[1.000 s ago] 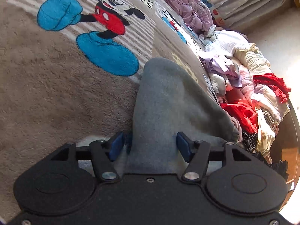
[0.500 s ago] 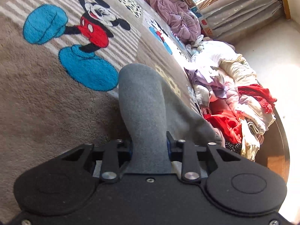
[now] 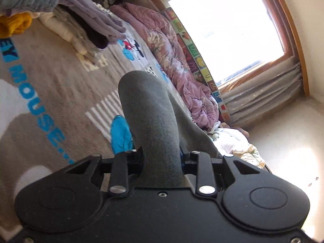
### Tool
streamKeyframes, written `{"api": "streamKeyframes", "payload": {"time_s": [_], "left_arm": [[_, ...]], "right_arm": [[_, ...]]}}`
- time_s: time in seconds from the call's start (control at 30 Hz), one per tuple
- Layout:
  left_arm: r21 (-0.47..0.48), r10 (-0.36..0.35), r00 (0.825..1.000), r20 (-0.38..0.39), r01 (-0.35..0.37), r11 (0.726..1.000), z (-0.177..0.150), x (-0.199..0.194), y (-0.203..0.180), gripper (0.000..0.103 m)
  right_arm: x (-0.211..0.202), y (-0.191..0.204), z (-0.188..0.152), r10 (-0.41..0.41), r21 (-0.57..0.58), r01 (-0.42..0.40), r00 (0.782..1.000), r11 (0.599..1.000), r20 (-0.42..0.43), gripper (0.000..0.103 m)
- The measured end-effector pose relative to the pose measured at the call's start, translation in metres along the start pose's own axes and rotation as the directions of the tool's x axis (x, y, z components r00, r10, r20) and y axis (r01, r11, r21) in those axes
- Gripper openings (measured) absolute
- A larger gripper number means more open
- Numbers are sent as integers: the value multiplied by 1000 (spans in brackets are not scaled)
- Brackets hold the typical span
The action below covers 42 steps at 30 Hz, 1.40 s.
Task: Fold clothes
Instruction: 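Lift the folded bundle with the right gripper while the left gripper pinches its other end, then carry the bundle with both grippers over to the stack of folded clothes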
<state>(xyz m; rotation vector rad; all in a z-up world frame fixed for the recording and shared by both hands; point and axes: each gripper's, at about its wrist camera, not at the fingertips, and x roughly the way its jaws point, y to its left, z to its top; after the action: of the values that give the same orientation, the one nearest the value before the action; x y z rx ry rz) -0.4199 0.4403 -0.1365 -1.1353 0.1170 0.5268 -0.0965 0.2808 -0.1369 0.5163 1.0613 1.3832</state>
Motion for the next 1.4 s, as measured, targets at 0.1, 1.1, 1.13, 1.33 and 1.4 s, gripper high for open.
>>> {"api": "streamKeyframes", "payload": {"time_s": [0.1, 1.1, 1.13, 1.33, 1.4], "left_arm": [[-51, 240, 962, -127, -248, 967, -2, 22, 57, 48], [160, -25, 984, 178, -4, 987, 205, 17, -8, 29], [169, -19, 982, 191, -14, 986, 213, 18, -8, 29], [187, -15, 955, 297, -43, 981, 272, 24, 3, 29], [149, 52, 947, 316, -103, 983, 285, 32, 18, 31]], "right_arm": [[49, -16, -17, -221, -95, 213, 972, 972, -84, 77], [194, 100, 83, 218, -54, -219, 976, 974, -27, 56], [206, 107, 88, 230, -56, -232, 973, 971, -25, 56], [275, 145, 121, 319, -95, -319, 948, 943, -11, 55], [303, 132, 122, 298, -75, -297, 955, 952, -6, 55]]}}
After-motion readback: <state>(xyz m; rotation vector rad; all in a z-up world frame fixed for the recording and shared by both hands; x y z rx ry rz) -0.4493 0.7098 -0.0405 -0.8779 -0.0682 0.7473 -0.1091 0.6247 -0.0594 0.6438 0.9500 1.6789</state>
